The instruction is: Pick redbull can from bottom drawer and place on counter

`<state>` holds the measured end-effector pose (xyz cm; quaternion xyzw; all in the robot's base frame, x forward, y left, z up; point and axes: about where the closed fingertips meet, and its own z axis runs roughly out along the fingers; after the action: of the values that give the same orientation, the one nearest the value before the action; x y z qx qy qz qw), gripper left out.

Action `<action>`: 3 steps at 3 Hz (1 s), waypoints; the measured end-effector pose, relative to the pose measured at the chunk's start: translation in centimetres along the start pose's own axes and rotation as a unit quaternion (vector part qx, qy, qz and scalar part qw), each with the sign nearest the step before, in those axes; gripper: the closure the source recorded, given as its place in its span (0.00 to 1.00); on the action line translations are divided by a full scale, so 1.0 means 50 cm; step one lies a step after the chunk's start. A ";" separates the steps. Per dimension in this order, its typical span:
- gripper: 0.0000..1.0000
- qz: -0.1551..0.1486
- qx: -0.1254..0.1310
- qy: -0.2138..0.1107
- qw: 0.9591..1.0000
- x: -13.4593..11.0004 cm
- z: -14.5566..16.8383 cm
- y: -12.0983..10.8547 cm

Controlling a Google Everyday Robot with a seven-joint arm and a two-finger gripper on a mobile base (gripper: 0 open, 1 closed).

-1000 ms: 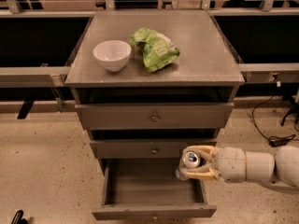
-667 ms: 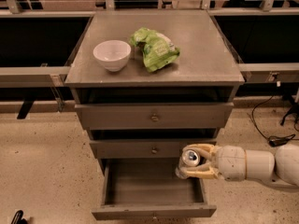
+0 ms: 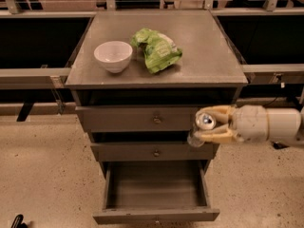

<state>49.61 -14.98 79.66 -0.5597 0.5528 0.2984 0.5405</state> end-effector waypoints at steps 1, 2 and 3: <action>1.00 0.001 -0.011 0.021 1.000 -0.093 -0.019 -0.099; 1.00 0.036 0.002 0.042 0.998 -0.141 -0.032 -0.215; 1.00 0.075 0.052 0.049 0.995 -0.174 -0.070 -0.338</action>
Offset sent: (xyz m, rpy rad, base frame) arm 0.1710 -0.0810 0.2075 -0.0402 0.0656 -0.2355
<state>62.75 -18.95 93.25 -0.5017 0.6337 0.2814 0.5173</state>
